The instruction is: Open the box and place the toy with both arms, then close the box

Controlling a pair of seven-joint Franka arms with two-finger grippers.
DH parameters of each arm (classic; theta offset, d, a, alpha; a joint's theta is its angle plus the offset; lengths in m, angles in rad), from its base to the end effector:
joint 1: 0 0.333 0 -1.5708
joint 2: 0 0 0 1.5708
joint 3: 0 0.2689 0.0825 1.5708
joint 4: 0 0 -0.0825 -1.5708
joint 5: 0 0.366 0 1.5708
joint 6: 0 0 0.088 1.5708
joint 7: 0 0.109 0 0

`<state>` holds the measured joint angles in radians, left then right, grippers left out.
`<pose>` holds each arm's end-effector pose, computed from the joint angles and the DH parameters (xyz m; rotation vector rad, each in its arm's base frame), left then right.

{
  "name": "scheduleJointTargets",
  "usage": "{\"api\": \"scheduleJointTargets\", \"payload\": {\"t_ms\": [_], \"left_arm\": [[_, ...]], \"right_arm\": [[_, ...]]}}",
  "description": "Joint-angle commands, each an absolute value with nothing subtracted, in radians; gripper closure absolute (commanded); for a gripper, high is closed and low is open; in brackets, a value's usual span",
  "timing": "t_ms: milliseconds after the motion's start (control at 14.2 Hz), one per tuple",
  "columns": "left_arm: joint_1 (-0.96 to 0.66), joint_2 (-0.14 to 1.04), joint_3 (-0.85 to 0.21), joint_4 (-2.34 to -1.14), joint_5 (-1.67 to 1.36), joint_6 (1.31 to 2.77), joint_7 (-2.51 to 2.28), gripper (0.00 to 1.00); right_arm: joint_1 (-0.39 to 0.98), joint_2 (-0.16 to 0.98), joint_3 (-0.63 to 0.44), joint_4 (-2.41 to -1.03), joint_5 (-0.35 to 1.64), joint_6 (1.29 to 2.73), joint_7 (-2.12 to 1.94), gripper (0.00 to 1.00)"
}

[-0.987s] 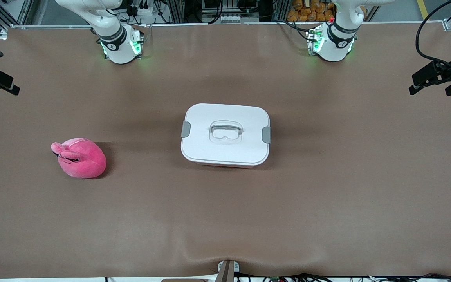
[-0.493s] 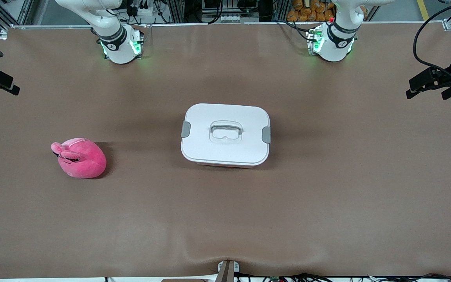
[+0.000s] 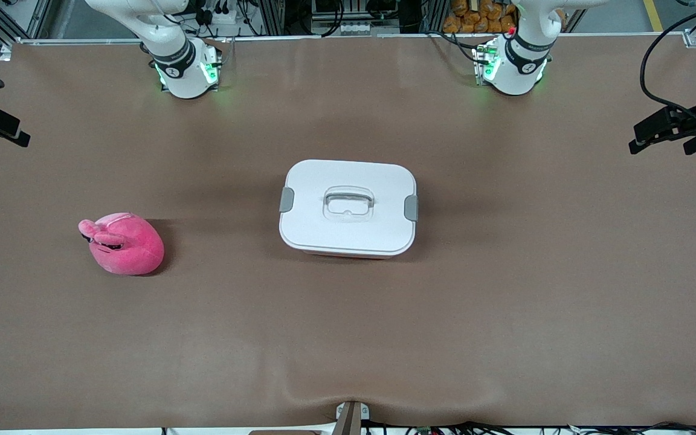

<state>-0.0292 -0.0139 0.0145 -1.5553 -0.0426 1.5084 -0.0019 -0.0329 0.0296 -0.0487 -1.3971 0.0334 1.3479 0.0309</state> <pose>0.5264 -0.0126 0.5845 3.0986 -0.0229 -0.0517 0.5186 -0.0378 0.6180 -3.1014 0.1652 0.1211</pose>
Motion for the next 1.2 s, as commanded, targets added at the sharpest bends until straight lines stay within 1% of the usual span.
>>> {"api": "scheduleJointTargets", "payload": {"t_ms": [0,564,705,987,1128], "left_arm": [[-0.028,0.034,0.012,-1.499,-0.077,1.488,-0.062,0.0],[-0.081,0.074,0.003,-1.485,-0.107,1.496,-0.349,0.0],[-0.1,0.081,0.003,-1.485,-0.107,1.503,-0.397,0.0],[-0.123,0.094,0.0,-1.483,-0.106,1.528,-0.491,0.0],[-0.155,0.106,-0.003,-1.483,-0.104,1.543,-0.582,0.0]], "right_arm": [[-0.04,0.037,-0.046,-1.384,0.031,1.344,0.032,0.0],[-0.032,0.1,-0.044,-1.385,0.035,1.344,-0.012,0.0],[-0.032,0.113,-0.043,-1.385,0.046,1.357,-0.159,0.0],[-0.014,0.147,-0.041,-1.393,0.04,1.39,-0.303,0.0],[-0.003,0.15,-0.043,-1.428,0.034,1.445,-0.424,0.0]]}}
